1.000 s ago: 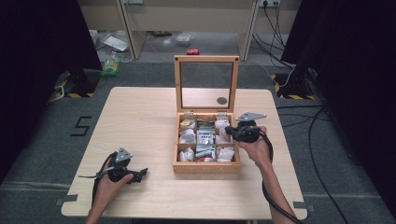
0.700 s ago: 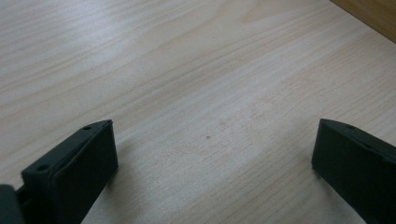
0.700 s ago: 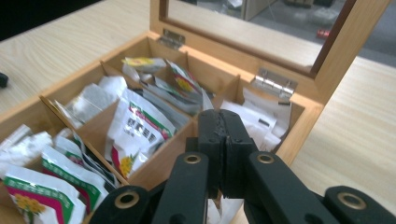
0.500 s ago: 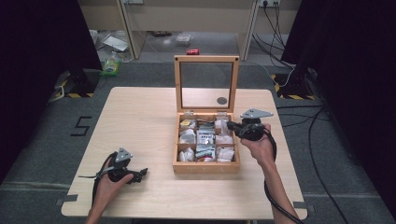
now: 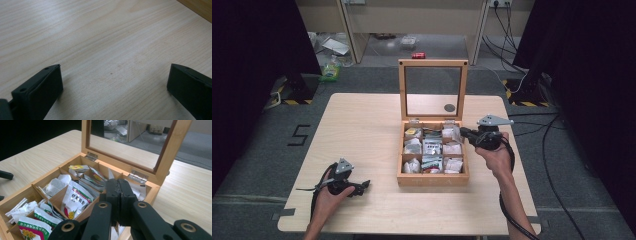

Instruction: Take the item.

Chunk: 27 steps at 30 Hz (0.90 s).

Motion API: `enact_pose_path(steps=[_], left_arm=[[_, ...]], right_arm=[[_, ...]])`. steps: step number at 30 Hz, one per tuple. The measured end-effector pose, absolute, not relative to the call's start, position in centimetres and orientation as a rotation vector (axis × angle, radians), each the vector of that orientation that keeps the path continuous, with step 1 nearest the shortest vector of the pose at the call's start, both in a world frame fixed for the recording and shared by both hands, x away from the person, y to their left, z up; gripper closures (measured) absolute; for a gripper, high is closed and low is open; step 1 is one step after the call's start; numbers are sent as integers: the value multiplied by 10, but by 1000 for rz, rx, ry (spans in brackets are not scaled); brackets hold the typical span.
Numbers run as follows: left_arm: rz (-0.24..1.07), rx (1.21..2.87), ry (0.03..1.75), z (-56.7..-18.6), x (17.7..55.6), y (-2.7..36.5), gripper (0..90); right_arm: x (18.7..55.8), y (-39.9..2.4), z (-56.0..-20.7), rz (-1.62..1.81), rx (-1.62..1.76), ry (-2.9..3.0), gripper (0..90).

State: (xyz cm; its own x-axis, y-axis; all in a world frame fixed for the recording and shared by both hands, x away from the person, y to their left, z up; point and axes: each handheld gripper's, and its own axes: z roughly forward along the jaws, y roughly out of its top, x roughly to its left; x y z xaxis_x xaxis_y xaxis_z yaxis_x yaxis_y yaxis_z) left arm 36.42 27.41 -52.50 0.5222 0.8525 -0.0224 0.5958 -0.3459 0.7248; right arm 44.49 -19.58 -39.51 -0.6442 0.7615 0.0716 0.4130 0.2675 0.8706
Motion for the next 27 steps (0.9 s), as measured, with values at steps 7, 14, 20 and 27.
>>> enact_pose_path(steps=[7, 14, 20, 27], left_arm=[[476, 2071, 1174, -525, 364, 274, 0], [476, 2071, 1174, -525, 364, 274, 0], [476, 2072, 1173, -525, 364, 274, 0], [476, 2072, 1174, -525, 364, 274, 0]], right_arm=[[442, -207, -392, 1342, 1086, 2155, 889], [440, -217, -391, 1342, 1104, 2137, 889], [439, -225, -390, 1340, 1123, 2119, 888], [438, -232, -390, 1339, 1138, 2105, 888]])
